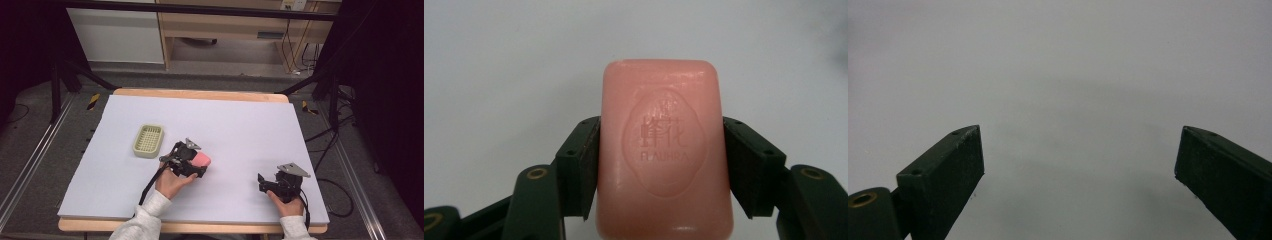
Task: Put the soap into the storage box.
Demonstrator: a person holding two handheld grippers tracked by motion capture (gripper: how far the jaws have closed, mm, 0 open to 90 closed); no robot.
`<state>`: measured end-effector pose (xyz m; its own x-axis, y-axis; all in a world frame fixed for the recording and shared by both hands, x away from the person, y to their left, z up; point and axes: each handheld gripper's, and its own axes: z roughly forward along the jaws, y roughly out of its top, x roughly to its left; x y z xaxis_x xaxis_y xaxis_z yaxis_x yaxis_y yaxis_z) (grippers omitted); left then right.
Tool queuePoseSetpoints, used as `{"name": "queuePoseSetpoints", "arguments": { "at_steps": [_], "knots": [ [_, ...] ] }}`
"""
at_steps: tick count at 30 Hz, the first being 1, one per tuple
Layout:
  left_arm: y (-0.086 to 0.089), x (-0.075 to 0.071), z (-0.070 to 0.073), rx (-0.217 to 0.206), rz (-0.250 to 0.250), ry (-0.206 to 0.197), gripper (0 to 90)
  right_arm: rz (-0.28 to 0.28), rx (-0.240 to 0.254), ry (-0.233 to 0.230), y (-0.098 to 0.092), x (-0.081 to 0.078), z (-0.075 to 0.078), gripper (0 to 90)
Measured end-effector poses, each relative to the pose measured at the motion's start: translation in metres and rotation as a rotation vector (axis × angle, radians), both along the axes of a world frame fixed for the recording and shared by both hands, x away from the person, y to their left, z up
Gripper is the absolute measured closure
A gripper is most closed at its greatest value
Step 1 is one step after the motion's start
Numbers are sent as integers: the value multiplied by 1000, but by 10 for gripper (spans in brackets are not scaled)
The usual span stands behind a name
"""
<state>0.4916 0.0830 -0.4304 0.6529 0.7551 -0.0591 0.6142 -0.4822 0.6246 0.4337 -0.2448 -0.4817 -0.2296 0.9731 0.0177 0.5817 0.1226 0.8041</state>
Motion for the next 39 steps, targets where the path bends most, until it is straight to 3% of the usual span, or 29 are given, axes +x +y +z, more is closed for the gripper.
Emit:
{"name": "queuePoseSetpoints", "arguments": {
  "at_steps": [4,15,27,39],
  "knots": [
    [10,0,3,-18,26,-9,371,-1,2,0,0,0,0,58],
    [34,0,9,-18,58,-11,371,-3,0,2,1,0,0,58],
    [62,0,20,-13,105,-39,371,-3,0,2,1,0,0,58],
    [81,3,28,-16,134,-54,371,-3,-2,3,1,1,0,58]
  ]
}}
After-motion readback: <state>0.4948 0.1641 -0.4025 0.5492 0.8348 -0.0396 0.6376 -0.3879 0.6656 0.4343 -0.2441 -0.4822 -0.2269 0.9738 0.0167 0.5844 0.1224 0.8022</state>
